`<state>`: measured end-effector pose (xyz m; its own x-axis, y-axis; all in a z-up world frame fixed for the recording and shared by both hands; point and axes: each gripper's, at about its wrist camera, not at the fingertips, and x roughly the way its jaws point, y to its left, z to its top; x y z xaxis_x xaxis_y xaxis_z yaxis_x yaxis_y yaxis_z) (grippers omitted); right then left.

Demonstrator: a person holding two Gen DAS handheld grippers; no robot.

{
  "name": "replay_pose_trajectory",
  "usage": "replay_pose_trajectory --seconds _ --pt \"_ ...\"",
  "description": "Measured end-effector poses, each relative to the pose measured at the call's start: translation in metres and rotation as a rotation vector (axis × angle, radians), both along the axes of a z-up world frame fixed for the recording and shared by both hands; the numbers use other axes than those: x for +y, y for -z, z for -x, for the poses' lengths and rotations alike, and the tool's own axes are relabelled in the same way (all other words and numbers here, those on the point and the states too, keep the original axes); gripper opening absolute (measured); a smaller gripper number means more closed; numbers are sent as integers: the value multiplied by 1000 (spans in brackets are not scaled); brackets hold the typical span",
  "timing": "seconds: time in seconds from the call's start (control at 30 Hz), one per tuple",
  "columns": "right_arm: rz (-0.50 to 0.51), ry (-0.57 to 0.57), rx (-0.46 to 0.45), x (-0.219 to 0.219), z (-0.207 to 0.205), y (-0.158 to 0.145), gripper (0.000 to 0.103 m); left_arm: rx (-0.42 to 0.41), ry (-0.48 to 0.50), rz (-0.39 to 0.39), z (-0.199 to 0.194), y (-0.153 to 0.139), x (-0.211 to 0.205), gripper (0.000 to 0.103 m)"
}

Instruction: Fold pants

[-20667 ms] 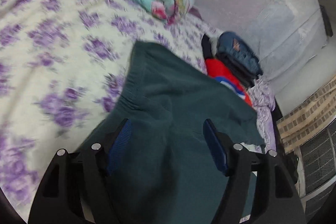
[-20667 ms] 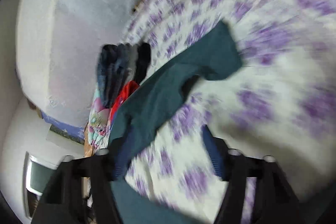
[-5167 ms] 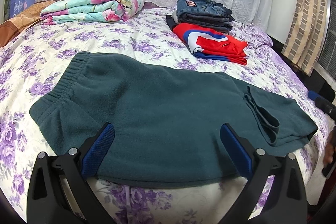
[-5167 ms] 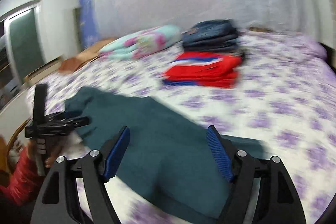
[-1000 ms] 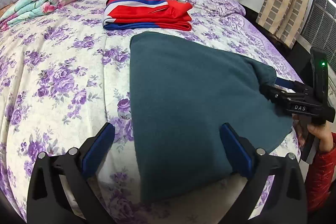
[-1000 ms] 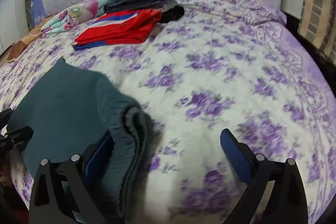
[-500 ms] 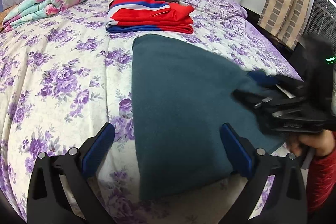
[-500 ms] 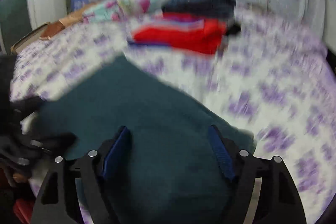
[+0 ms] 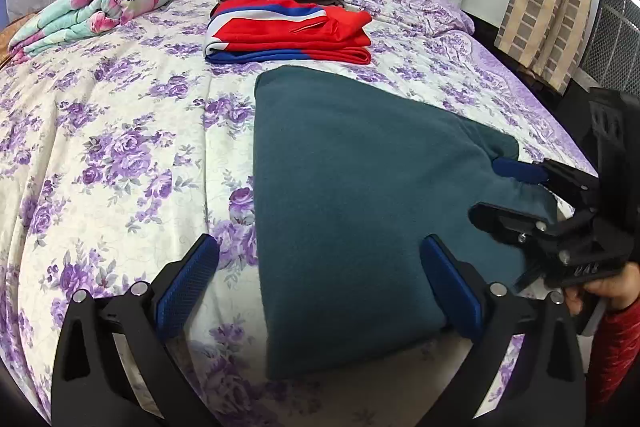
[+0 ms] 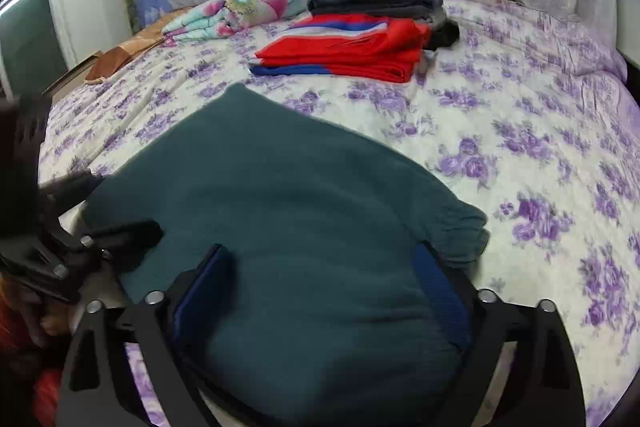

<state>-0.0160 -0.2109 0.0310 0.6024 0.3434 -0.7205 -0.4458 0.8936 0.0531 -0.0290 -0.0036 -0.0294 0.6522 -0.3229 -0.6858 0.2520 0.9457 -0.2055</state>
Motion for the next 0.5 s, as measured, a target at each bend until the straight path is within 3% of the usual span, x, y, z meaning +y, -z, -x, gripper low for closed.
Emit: replay_pose_trajectory --seconds 0.17,0.3,0.37,0.43,0.5 --pt "-80 16 -30 -12 9 -17 96 0 -2 -1 -1 0 1 99" --pt "-109 100 -62 -36 15 -25 98 0 -3 -1 -1 0 0 99" --pt "-77 126 -44 -40 13 -18 99 0 -3 -2 -1 0 0 99" --pt "-17 142 69 -39 1 8 100 0 -3 -3 -1 0 0 99" --pt "-63 148 82 -43 0 10 100 -1 -3 -2 -1 0 1 99"
